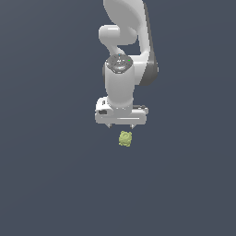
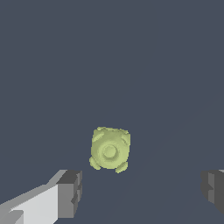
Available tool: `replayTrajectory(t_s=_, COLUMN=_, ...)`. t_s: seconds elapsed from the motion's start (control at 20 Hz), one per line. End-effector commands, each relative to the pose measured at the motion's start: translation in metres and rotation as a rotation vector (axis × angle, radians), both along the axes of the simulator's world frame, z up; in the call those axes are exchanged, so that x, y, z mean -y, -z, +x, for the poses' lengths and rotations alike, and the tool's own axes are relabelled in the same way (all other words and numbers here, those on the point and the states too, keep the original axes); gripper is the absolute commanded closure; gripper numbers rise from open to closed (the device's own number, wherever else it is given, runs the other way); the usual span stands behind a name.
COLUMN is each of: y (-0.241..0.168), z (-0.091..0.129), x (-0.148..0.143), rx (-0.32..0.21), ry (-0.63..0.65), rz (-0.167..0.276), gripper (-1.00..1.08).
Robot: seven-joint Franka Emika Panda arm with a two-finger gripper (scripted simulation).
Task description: Pick up the object and move it to a goal position.
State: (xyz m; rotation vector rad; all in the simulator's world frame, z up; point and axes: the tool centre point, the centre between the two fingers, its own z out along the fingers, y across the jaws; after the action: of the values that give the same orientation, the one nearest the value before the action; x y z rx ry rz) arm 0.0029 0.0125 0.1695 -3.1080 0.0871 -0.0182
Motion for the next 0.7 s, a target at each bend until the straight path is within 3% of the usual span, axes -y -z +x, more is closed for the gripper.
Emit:
replayTrajectory(t_s=0.0, y=0.002, z=0.000, x=-0.001, rx=-0.001, ry=0.001, rz=0.000, gripper=-0.92)
replayTrajectory(t_s=0.65, y=0.058, z=-0.009, x=-0.020, rx=-0.011, ry=0.088, rz=-0.023, gripper=-0.92)
